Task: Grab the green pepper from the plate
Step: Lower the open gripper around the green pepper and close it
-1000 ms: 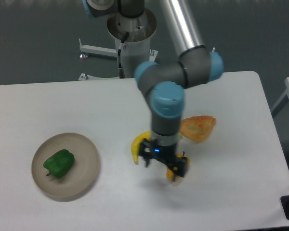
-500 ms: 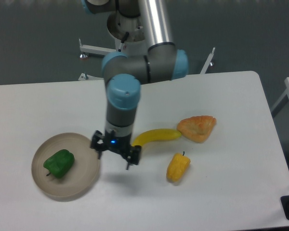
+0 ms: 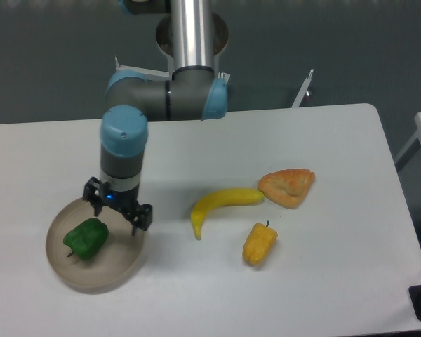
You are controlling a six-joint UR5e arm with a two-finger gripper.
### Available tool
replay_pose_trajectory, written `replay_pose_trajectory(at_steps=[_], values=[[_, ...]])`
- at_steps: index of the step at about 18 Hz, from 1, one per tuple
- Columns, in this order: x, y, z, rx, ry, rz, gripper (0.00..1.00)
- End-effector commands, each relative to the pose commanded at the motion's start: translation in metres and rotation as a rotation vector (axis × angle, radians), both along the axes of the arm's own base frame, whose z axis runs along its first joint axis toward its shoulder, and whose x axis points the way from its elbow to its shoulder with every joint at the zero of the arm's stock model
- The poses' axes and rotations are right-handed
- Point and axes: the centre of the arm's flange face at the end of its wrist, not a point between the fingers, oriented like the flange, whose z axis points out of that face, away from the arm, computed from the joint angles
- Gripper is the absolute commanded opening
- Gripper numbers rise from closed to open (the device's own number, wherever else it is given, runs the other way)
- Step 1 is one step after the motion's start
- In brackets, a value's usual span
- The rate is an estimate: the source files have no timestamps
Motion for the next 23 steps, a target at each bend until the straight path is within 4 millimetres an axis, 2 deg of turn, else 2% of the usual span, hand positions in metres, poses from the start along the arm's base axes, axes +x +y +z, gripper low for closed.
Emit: replay_pose_trajectory(at_steps=[4, 6, 20, 21, 23], values=[[0.004, 0.004, -0.015, -0.007, 0.001, -0.007, 1.00], [0.014, 0.008, -0.020, 0.005, 0.005, -0.024, 1.00], [0.019, 0.019, -0.032, 0.014, 0.006, -0.038, 0.99], [0.019, 0.019, -0.031, 0.015, 0.006, -0.037, 0.89], [0.019, 0.019, -0.030, 0.017, 0.007, -0.038, 0.64]])
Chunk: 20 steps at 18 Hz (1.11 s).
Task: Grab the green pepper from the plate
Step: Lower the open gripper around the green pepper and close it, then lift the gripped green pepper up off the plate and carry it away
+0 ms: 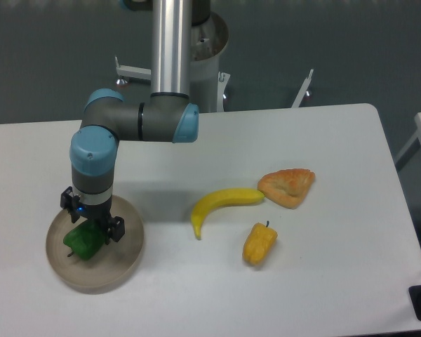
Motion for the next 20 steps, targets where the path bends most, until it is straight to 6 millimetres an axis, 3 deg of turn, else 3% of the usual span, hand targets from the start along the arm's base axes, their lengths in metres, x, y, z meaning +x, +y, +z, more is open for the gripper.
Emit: replay_pose_trajectory(at_steps=[4, 10, 14, 15, 20], values=[[0.000, 0.000, 0.003, 0.006, -0.001, -0.005, 0.36], [-0.001, 0.005, 0.015, 0.030, 0.006, -0.009, 0.32], [-0.014, 0.013, 0.051, 0.087, 0.024, 0.002, 0.32], [-0.025, 0.014, 0.060, 0.100, 0.032, 0.005, 0.32], [-0.118, -0.005, 0.111, 0.140, 0.097, 0.003, 0.32]])
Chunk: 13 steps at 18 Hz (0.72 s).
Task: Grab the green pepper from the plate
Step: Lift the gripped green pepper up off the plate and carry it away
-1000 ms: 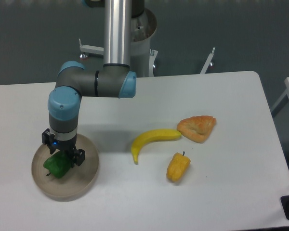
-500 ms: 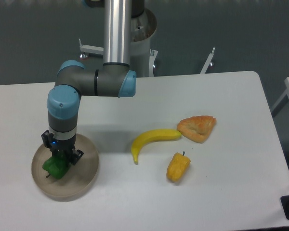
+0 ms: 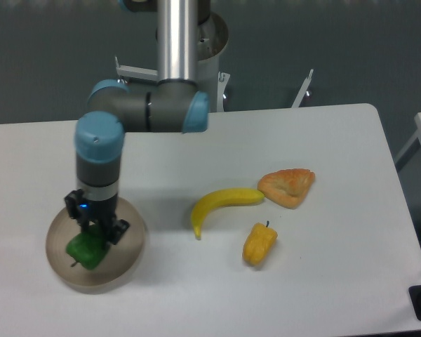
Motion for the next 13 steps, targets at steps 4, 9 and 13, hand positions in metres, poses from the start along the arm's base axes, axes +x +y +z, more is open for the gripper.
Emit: replay_pose_trajectory(at_steps=[4, 9, 13], values=[[-0.092, -0.012, 0.021, 0.007, 0.058, -0.035, 0.32], [-0.170, -0.031, 0.017, 0.006, 0.136, -0.124, 0.32], [-0.208, -0.040, 0.008, -0.015, 0.183, -0.169, 0.32]])
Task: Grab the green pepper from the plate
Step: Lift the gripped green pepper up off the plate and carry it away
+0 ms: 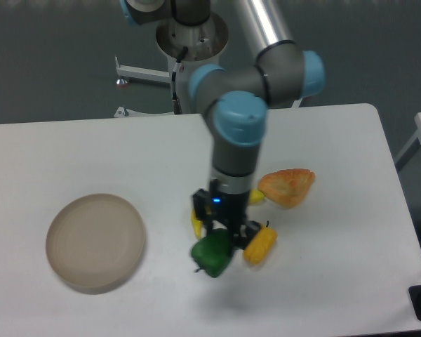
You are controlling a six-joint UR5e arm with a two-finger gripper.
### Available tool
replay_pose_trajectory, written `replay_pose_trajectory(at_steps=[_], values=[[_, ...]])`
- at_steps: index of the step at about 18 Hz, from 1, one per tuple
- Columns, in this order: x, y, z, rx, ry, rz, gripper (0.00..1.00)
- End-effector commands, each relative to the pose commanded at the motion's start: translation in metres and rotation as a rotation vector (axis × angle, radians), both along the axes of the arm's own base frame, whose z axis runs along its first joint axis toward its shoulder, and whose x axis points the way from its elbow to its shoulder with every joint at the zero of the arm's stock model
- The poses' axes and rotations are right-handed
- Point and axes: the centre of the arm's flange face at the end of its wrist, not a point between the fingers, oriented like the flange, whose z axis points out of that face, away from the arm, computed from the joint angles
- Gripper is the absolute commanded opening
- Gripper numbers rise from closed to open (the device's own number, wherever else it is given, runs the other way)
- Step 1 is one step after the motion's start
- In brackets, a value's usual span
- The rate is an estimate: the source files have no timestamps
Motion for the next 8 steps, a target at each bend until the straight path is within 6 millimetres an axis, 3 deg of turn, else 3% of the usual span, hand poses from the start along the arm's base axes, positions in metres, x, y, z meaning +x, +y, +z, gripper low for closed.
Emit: replay_pose_trajectory(at_steps=[3, 8], values=[[-0.016, 0.000, 0.000, -0.021, 0.046, 0.004, 0.32], [-0.023, -0.001, -0.007, -0.037, 0.057, 0.006, 0.32]])
